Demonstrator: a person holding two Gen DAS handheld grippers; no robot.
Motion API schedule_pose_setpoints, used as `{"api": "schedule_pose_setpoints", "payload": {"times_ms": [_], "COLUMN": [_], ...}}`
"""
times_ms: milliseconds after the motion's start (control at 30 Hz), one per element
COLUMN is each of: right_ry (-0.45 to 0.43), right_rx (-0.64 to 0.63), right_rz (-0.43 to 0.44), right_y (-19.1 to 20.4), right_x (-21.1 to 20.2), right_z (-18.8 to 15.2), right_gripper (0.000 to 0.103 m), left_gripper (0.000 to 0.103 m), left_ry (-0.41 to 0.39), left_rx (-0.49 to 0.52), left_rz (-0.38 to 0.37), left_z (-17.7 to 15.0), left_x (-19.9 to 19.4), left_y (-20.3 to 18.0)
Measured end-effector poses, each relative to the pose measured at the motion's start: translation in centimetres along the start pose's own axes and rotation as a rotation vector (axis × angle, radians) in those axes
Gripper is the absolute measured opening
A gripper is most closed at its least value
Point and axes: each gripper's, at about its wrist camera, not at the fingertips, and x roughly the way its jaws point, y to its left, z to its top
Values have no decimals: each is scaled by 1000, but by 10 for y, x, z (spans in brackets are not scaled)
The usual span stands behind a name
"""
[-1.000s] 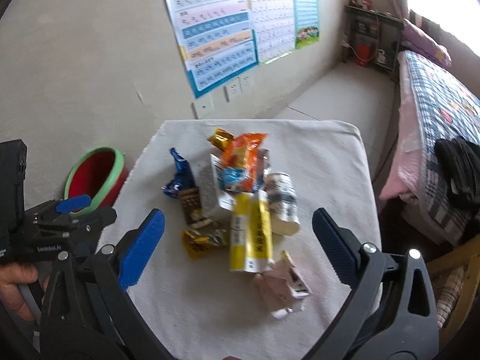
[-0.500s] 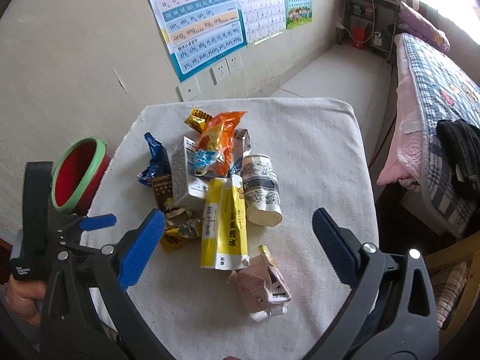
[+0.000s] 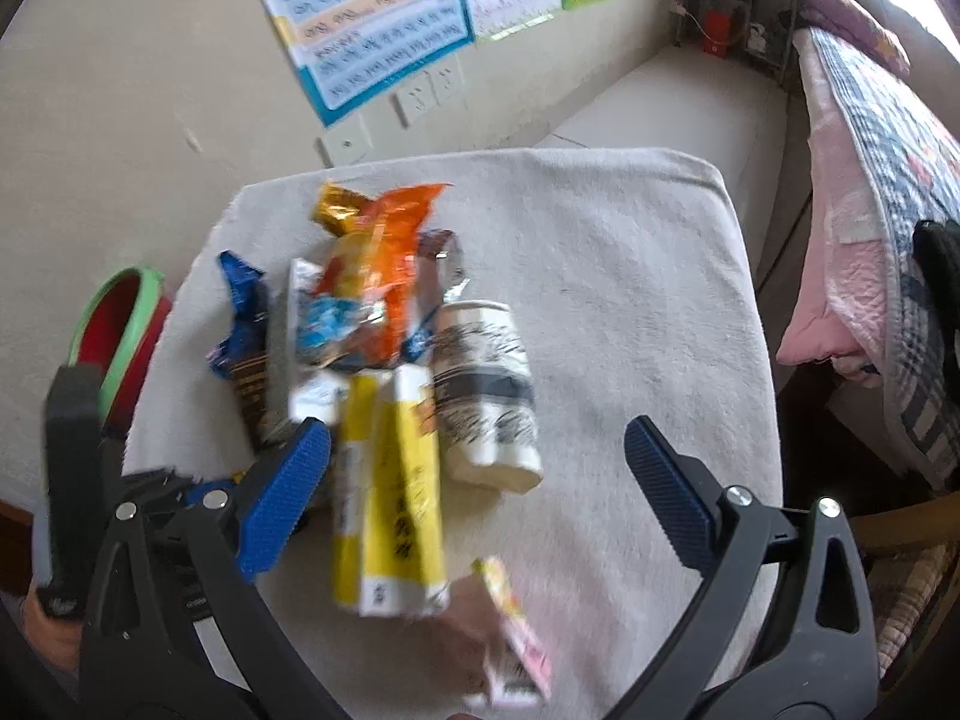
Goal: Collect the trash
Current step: 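Return both grippers over the remaining wrappers on the table, then grasp the gold wrapper with the left gripper while the right grasps the white cup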
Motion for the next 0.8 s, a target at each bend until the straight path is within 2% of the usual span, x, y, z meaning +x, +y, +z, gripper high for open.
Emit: {"api": "schedule_pose_setpoints", "payload": {"times_ms": [67,200,367,500,600,667,800], "right_ry": [2,0,54,112,157,181,170], "right_rx": [27,67,74,47,77,70,38], "right_rz": [2,7,25,56,92,98,92], "right_y": [-6,-16,-26,-21,-22,-20,-11], "right_x": [8,21,39,55,68,75,69], "right_z": [5,13,14,9,6,3,2], "right_gripper": [97,95,76,69,63,51,49], "left_gripper": [36,36,36,36,36,36,36], "left_ry": [4,3,7,7,5,3,-5], "left_rx": [-4,21,24,22,16,9,8], "left_rz": [-24,-16,-20,-22,-21,-23,-24], "left_z": [0,0,2,10,12,11,7], "left_x": [-1,-3,-3,-1,-1,-2,-8], "left_y": [3,3,7,5,6,7,10]}}
